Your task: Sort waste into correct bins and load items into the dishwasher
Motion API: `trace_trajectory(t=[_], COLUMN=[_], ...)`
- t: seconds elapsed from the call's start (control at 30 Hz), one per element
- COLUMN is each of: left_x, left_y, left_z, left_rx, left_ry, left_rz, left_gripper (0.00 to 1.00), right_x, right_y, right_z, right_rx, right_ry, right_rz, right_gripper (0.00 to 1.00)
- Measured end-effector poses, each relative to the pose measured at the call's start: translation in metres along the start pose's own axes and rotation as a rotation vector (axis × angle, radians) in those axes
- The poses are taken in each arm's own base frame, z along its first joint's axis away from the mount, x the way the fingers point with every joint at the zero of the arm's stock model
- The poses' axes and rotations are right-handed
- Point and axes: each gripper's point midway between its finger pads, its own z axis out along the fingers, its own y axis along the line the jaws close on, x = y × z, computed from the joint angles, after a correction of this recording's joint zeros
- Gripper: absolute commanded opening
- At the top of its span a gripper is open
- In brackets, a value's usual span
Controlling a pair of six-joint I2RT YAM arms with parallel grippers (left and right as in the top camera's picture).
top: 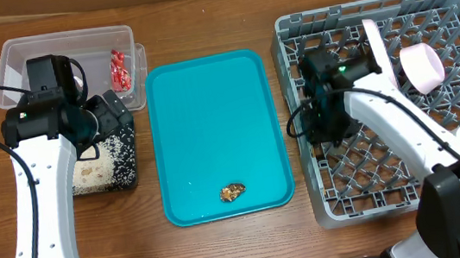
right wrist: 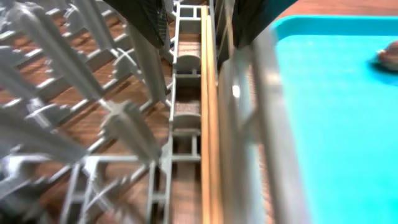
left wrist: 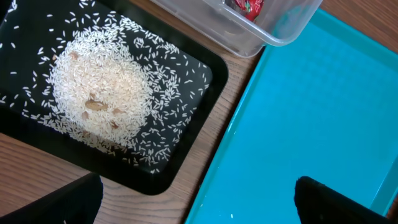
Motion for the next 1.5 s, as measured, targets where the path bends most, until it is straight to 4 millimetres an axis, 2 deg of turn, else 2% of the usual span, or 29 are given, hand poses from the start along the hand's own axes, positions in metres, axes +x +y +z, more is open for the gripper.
trace_trajectory(t=[0.13, 0.27, 0.4, 0.47, 0.53, 0.6, 0.63, 0.67, 0.73, 0.8, 0.83, 0.9, 1.07, 1.17, 1.37, 1.5], left_x=[0.0, 0.0, 0.0, 0.0, 0.0, 0.0, 0.0, 0.0, 0.0, -0.002, -0.005, -0.01, -0.013, -0.008, -0.006, 0.002], left_y=[0.0, 0.0, 0.0, 0.0, 0.0, 0.0, 0.0, 0.0, 0.0, -0.001, -0.003, -0.005, -0.006, -0.005, -0.004, -0.001], left_z=[0.0, 0.0, 0.0, 0.0, 0.0, 0.0, 0.0, 0.0, 0.0, 0.0, 0.0, 0.0, 0.0, 0.0, 0.0, 0.0], left_rx=[0.0, 0.0, 0.0, 0.0, 0.0, 0.0, 0.0, 0.0, 0.0, 0.004, 0.011, 0.021, 0.027, 0.02, 0.021, 0.009], left_ry=[0.0, 0.0, 0.0, 0.0, 0.0, 0.0, 0.0, 0.0, 0.0, -0.008, -0.022, -0.042, -0.054, -0.031, -0.022, 0.008], left_rz=[0.0, 0.0, 0.0, 0.0, 0.0, 0.0, 0.0, 0.0, 0.0, -0.006, -0.012, -0.019, -0.03, -0.033, -0.033, -0.033], left_gripper=[1.0, 1.0, 1.0, 1.0, 1.0, 1.0, 1.0, 1.0, 1.0, 1.0, 1.0, 1.0, 1.0, 1.0, 1.0, 1.0], right_x=[-0.021, -0.029, -0.032, -0.036, -0.04, -0.041, -0.041, -0.039, -0.032, -0.021, -0.012, -0.006, 0.006, 0.01, 0.03, 0.033], right_y=[0.007, 0.011, 0.005, -0.006, -0.021, -0.039, -0.049, -0.058, -0.079, -0.096, -0.105, -0.108, -0.111, -0.114, -0.12, -0.122], right_z=[-0.035, -0.064, -0.078, -0.087, -0.099, -0.116, -0.125, -0.132, -0.148, -0.155, -0.155, -0.152, -0.14, -0.128, -0.092, -0.082], right_rx=[-0.024, -0.043, -0.063, -0.083, -0.111, -0.151, -0.17, -0.182, -0.2, -0.203, -0.194, -0.187, -0.157, -0.13, -0.068, -0.053], right_ry=[-0.082, -0.144, -0.188, -0.22, -0.26, -0.315, -0.345, -0.364, -0.409, -0.415, -0.398, -0.374, -0.314, -0.286, -0.176, -0.156], right_rz=[-0.004, 0.017, 0.109, 0.185, 0.259, 0.342, 0.378, 0.403, 0.474, 0.525, 0.545, 0.546, 0.52, 0.516, 0.504, 0.5], right_gripper=[0.38, 0.38, 0.45, 0.52, 0.69, 0.91, 0.97, 1.0, 1.0, 1.0, 1.0, 1.0, 1.0, 1.0, 1.0, 1.0])
